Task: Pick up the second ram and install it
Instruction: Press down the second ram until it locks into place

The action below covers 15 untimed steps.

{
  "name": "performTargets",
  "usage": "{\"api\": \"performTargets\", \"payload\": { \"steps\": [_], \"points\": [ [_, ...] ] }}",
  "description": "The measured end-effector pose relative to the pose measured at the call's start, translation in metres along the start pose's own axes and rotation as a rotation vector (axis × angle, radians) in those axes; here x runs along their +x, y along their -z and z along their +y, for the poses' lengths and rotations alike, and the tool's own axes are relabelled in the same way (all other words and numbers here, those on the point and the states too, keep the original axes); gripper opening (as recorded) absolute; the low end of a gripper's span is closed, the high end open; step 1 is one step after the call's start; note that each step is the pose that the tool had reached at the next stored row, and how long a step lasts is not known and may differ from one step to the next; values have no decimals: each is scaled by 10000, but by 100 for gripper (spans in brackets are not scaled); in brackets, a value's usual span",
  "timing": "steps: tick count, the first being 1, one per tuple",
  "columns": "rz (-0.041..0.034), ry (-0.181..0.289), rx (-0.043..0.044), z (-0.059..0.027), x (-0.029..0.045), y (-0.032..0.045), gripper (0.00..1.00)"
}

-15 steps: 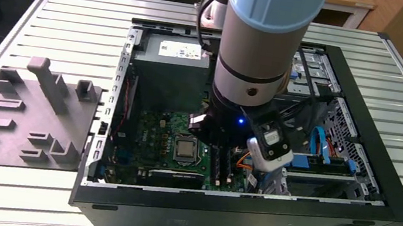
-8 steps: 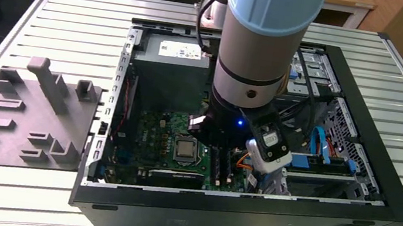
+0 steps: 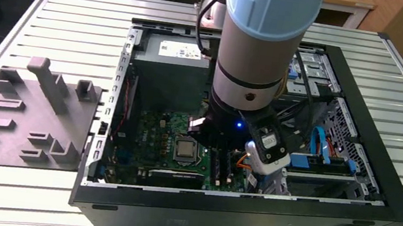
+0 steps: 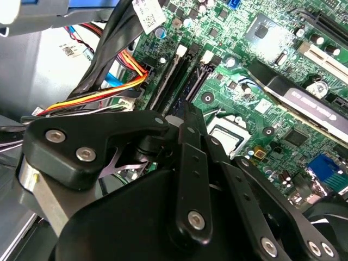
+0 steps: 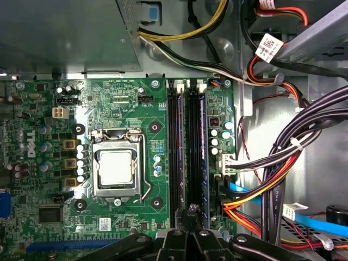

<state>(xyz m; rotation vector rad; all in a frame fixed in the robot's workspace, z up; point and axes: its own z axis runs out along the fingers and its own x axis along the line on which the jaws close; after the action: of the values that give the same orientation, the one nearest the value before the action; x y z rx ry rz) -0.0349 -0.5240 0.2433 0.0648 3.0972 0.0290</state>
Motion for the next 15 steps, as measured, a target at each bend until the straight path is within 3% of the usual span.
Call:
{"api": "performTargets", "payload": {
  "steps": [15],
  "points": [
    [0, 0, 8, -2, 3, -70, 10]
  ]
}}
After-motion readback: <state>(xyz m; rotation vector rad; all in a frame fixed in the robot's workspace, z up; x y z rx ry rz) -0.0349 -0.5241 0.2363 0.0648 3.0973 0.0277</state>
